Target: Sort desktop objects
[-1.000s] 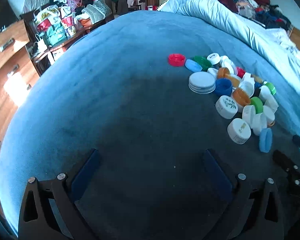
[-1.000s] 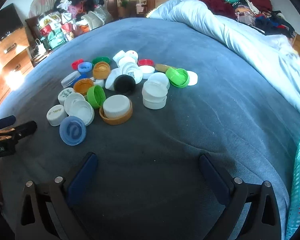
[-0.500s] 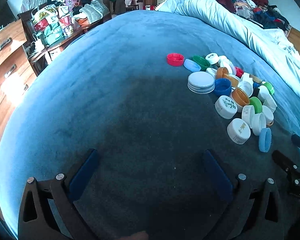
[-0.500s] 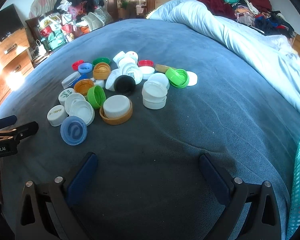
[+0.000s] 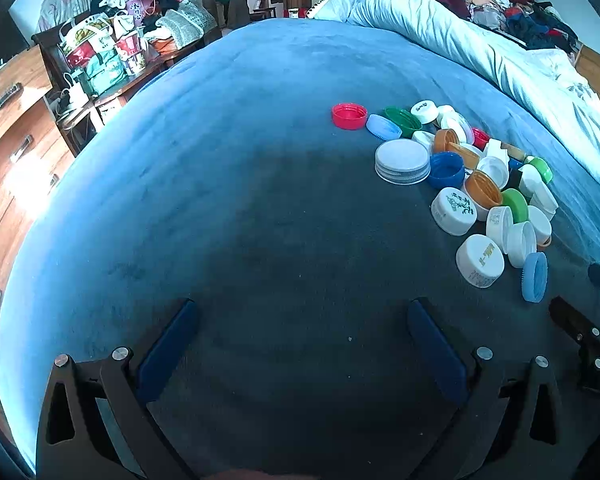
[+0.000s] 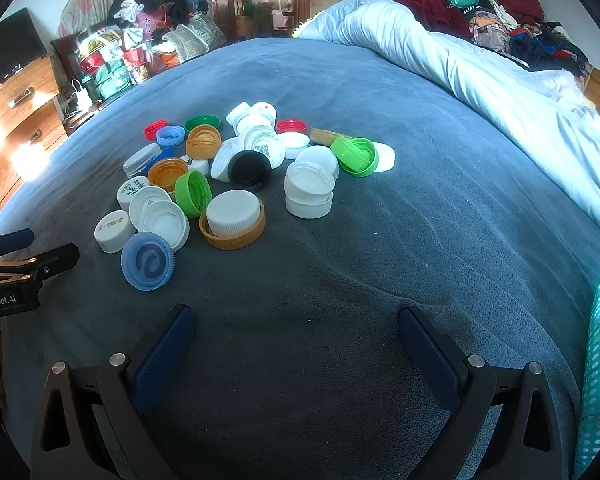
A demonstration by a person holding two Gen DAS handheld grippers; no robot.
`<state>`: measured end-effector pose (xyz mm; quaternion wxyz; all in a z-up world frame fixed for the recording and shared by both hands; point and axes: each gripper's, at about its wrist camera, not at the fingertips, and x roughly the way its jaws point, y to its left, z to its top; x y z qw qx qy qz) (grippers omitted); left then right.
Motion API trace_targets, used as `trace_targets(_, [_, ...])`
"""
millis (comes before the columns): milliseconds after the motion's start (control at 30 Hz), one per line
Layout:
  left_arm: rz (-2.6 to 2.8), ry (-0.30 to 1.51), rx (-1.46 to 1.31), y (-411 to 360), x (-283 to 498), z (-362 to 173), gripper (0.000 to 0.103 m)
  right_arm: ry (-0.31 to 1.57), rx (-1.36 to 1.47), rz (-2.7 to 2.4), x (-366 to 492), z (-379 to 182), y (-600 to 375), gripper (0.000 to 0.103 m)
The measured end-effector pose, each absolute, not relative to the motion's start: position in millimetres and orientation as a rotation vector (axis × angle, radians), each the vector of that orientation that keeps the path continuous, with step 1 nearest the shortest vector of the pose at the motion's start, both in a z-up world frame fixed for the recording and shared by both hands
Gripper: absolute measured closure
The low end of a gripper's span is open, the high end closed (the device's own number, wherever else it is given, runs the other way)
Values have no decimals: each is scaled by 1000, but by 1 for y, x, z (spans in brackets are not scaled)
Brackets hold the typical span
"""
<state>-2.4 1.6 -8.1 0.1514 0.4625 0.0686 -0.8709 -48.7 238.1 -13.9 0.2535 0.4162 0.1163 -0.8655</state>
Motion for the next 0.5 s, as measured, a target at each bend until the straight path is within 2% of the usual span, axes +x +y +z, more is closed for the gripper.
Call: trace_targets(500, [-2498,174,1307,3,-2,-9,1,316,1131,-2352,-49,-14,238,0])
